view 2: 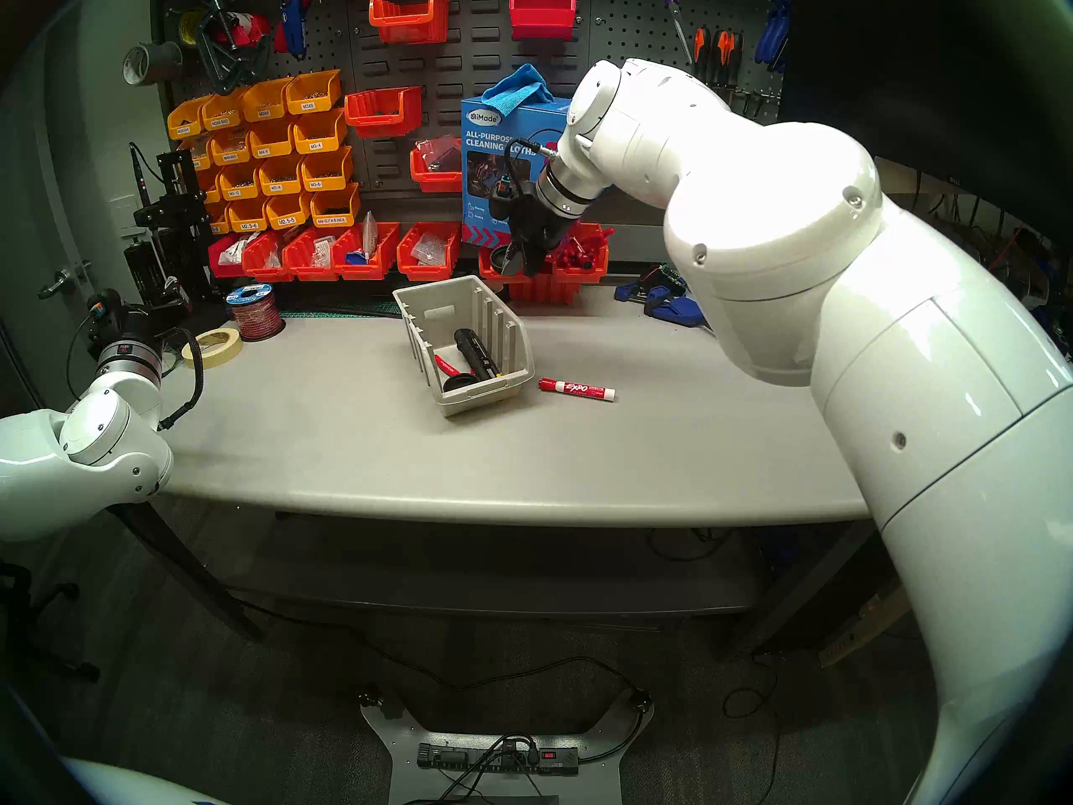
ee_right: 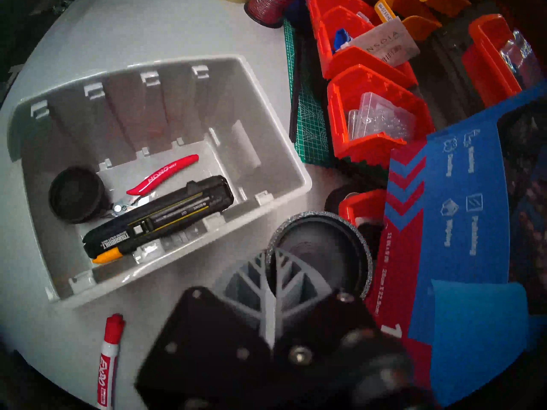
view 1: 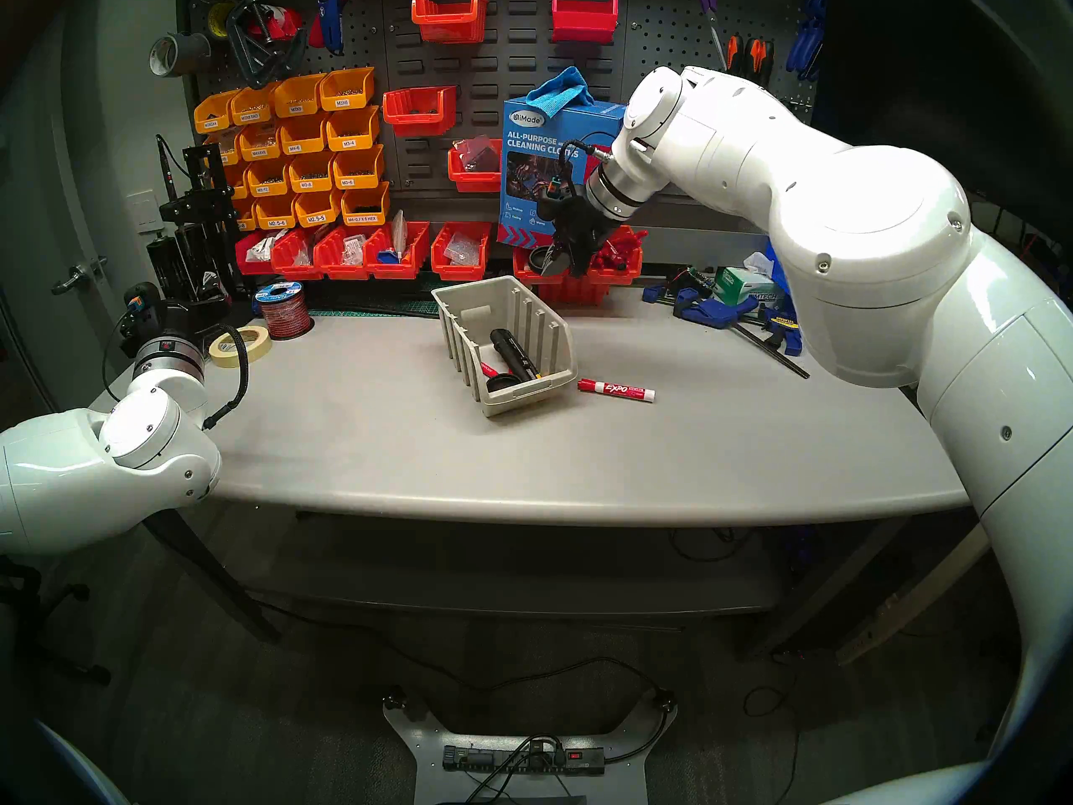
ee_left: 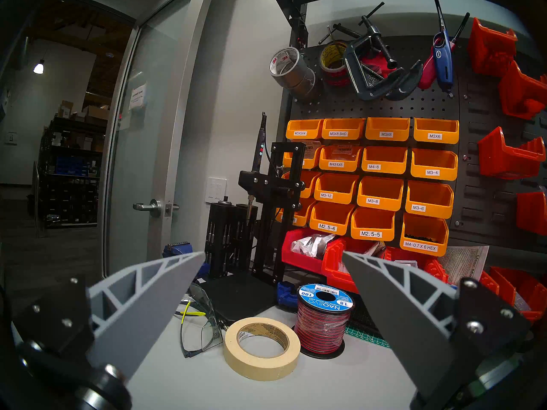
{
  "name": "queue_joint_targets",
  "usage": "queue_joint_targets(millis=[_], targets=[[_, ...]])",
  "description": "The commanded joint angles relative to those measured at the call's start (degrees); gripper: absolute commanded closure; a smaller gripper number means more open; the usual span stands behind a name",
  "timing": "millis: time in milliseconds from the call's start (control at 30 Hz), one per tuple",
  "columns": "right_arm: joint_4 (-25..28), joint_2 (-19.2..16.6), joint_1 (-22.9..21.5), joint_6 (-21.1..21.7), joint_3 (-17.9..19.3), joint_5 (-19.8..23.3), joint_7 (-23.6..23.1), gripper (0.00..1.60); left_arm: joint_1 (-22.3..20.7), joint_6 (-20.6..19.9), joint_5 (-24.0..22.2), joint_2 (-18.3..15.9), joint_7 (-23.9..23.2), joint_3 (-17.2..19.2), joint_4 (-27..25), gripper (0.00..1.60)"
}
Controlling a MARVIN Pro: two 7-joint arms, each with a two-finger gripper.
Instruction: Take out tools from the storage box
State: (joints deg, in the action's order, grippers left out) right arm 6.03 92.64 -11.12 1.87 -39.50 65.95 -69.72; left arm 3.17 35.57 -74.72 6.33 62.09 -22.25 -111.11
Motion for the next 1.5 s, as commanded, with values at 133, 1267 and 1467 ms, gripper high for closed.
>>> queue_joint_targets(millis=[133, 1267, 1467], targets=[[-0.16, -4.25, 1.28, 6.14, -0.50, -0.06, -6.89, 1.60, -0.66, 0.10, 0.22, 0.10, -0.08, 0.60, -0.09, 0.00], [-0.21, -7.65, 7.43, 10.39, -1.03, 0.65, -10.98, 1.51, -0.69, 0.09, 0.24, 0.09, -0.09, 0.63, -0.10, 0.00], [-0.22, -7.68, 7.50, 10.37, -1.04, 0.73, -10.31, 1.06, -0.69, 0.09, 0.24, 0.09, -0.09, 0.63, -0.10, 0.00]])
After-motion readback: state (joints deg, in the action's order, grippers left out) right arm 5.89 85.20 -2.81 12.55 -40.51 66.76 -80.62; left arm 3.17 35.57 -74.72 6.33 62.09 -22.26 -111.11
